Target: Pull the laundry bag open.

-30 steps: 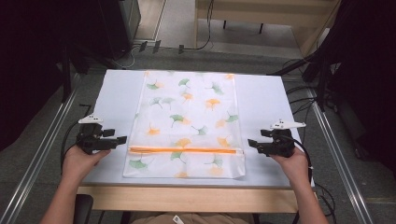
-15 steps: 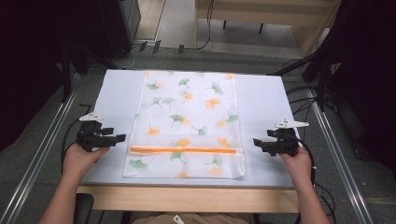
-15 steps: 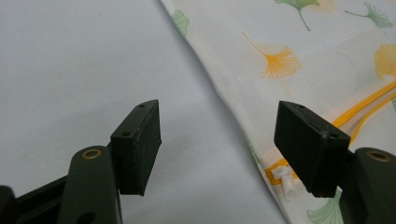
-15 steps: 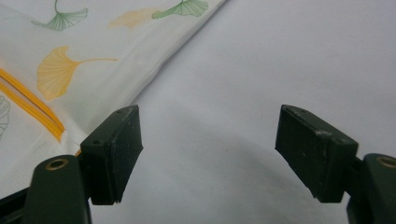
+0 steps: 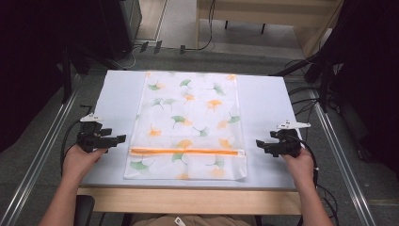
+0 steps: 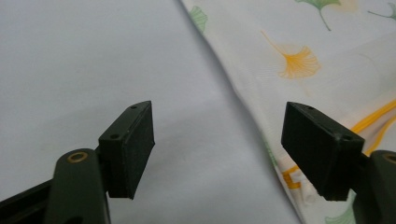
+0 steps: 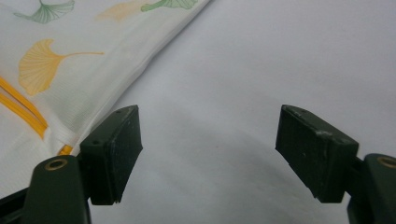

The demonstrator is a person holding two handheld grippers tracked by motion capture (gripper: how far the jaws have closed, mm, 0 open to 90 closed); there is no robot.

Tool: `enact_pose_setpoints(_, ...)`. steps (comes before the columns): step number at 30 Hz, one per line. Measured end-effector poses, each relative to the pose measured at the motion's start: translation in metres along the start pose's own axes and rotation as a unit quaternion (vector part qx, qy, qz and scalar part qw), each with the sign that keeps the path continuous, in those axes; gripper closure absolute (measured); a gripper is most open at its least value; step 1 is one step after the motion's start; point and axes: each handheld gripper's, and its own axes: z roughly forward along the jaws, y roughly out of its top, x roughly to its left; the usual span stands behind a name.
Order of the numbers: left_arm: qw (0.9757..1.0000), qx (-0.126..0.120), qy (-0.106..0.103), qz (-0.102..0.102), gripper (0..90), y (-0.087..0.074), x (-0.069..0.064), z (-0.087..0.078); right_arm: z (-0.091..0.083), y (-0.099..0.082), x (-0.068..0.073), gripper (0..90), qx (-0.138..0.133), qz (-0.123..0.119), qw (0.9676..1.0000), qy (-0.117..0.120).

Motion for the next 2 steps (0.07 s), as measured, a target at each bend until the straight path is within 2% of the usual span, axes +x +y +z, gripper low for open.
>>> enact_pose_setpoints(2,1.0000,0.000,0.004,-0.001,23.4,-0.0002,0.0011,0.0008,0.0005,-0.0005,-0.0009,22.9,0.002,-0.002,1.0000,-0.003)
